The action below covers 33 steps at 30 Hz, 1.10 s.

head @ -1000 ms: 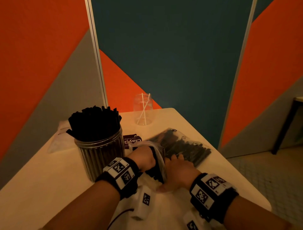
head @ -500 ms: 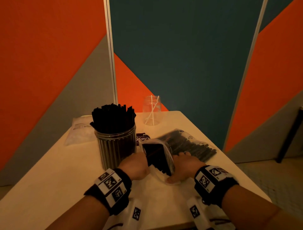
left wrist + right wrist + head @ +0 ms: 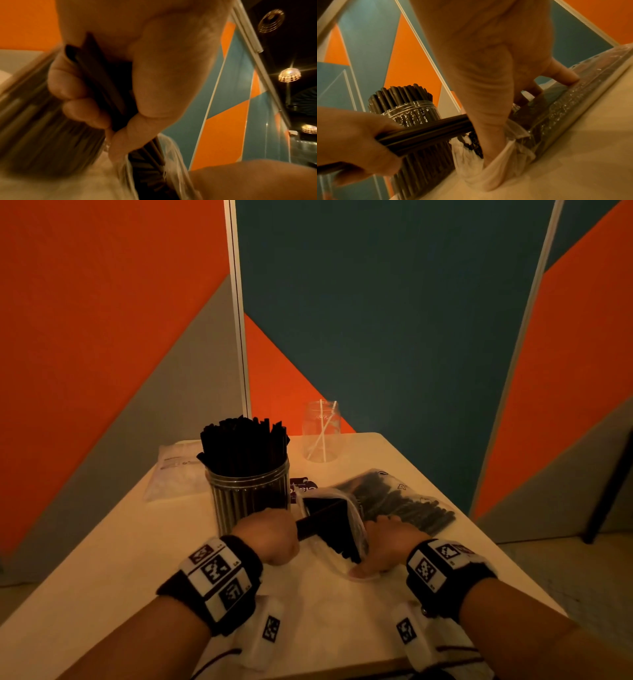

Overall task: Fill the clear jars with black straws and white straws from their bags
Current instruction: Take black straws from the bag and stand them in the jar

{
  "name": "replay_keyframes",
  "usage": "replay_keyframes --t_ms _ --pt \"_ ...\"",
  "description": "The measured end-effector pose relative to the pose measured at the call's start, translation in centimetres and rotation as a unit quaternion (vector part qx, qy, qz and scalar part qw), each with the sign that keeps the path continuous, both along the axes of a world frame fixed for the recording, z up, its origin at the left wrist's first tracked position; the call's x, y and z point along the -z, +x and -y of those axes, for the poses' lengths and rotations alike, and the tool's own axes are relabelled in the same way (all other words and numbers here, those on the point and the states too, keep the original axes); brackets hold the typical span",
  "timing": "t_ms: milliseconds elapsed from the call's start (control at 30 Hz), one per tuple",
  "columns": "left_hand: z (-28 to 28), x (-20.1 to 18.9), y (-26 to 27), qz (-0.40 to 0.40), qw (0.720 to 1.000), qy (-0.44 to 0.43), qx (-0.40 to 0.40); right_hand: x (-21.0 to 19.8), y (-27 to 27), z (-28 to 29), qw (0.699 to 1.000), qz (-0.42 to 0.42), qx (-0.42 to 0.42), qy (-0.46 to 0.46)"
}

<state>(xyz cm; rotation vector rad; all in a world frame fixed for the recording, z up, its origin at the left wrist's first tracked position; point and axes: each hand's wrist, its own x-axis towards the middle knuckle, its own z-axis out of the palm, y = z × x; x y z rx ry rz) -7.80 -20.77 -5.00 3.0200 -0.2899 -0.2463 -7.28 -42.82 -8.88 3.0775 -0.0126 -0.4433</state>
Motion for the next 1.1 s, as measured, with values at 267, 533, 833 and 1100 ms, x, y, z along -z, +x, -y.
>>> replay_keyframes --t_ms 267,533,833,1100 --pt "-4.8 -4.9 -5.1 0.034 0.997 0.047 0.043 -0.2 -0.4 0.1 1.0 0.008 0.007 0.008" --pt "-8.1 -8.2 -7.5 0.058 0.995 0.036 0.069 -1.7 -1.1 1.2 0.956 -0.007 0.019 0.291" --pt "-6.2 -7.3 -6.0 0.011 0.986 -0.135 0.094 -8.2 -3.6 0.3 0.56 0.117 -0.082 0.816" --pt "-4.2 -5.8 -4.4 0.04 0.978 -0.181 0.095 -10.7 -2.3 -1.4 0.564 0.279 0.033 0.776"
